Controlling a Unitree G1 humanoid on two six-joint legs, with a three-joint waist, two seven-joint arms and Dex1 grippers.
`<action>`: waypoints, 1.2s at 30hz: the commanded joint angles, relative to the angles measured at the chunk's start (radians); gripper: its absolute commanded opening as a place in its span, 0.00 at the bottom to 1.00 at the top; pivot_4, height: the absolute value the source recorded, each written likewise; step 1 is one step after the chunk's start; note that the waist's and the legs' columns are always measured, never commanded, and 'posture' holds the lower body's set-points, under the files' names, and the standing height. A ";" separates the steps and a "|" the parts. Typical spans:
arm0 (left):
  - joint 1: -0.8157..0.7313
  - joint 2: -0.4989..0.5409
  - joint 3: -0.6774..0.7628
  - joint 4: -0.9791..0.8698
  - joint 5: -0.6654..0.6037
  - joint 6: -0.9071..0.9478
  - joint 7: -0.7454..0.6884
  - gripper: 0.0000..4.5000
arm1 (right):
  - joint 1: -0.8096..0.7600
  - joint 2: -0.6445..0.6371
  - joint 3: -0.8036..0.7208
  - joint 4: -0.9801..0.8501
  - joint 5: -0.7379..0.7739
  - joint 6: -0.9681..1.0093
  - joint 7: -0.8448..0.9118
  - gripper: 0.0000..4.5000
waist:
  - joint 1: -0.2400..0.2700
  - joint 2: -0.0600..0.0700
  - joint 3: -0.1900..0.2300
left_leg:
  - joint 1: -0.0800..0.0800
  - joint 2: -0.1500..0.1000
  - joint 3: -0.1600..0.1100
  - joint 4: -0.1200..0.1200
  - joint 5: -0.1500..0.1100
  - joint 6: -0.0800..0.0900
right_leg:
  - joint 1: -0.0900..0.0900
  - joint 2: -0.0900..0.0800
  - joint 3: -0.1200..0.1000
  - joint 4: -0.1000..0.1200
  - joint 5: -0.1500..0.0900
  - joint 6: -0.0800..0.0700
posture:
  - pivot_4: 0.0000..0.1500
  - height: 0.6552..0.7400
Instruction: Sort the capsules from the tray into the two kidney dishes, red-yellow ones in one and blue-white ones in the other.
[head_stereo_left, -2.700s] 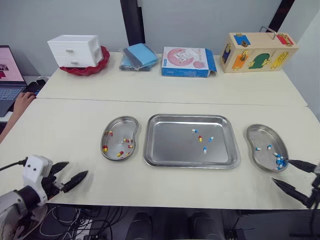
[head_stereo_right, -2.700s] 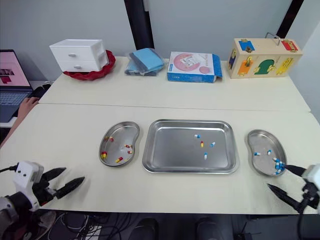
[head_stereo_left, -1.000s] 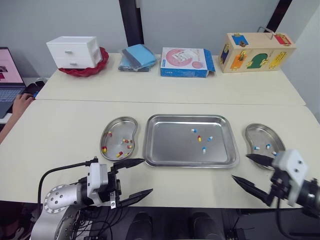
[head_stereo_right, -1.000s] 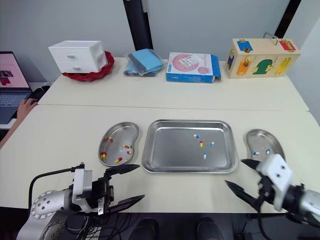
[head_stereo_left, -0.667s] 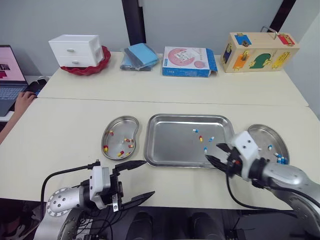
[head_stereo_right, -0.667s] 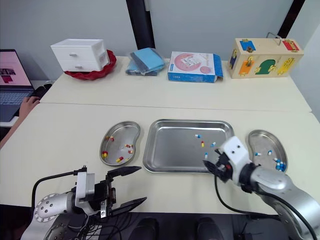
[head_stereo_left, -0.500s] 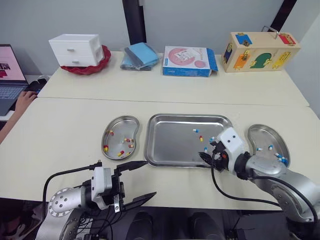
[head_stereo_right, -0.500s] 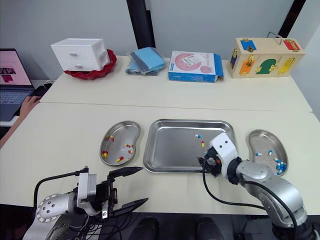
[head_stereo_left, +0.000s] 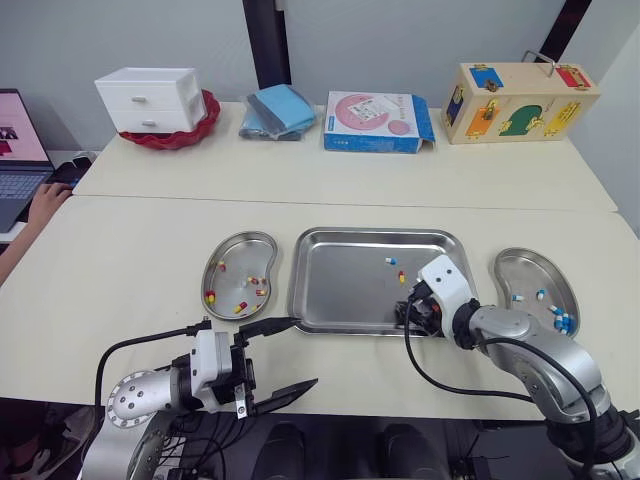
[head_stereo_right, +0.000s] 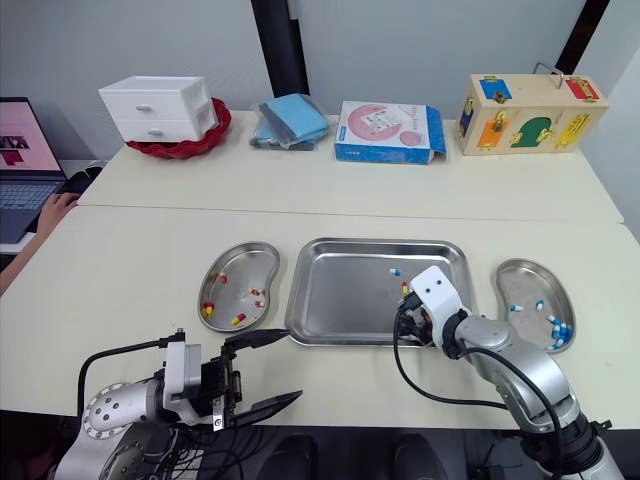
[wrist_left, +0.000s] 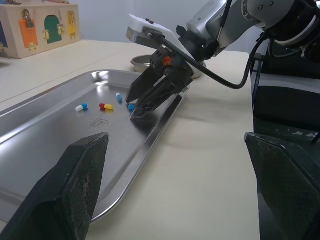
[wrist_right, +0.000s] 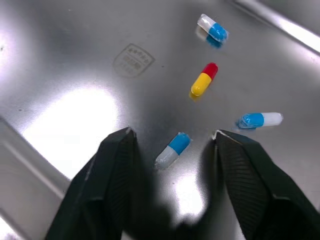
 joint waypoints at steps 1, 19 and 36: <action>0.003 -0.002 -0.007 -0.006 -0.003 -0.021 0.002 1.00 | 0.004 -0.035 0.026 -0.007 -0.033 -0.008 0.022 0.37 | 0.000 0.000 0.000 | 0.000 0.000 0.000 0.000 0.000 0.000 | 0.000 0.000 0.000 0.000 0.000 0.000 | 1.00 1.00; -0.017 0.019 -0.026 -0.014 -0.074 0.006 -0.085 1.00 | -0.009 -0.129 -0.107 -0.132 -0.023 -0.046 0.171 0.00 | 0.001 0.000 0.000 | -0.001 0.000 0.000 0.000 0.000 0.000 | -0.001 0.000 0.000 0.000 0.000 0.000 | 1.00 1.00; -0.127 -0.046 -0.081 -0.014 -0.170 0.029 -0.156 1.00 | 0.306 -0.283 -0.750 -0.130 0.084 0.085 0.292 0.00 | -0.002 0.001 0.000 | 0.000 0.000 0.001 0.000 0.000 0.000 | 0.001 0.000 0.000 0.000 0.000 0.000 | 1.00 1.00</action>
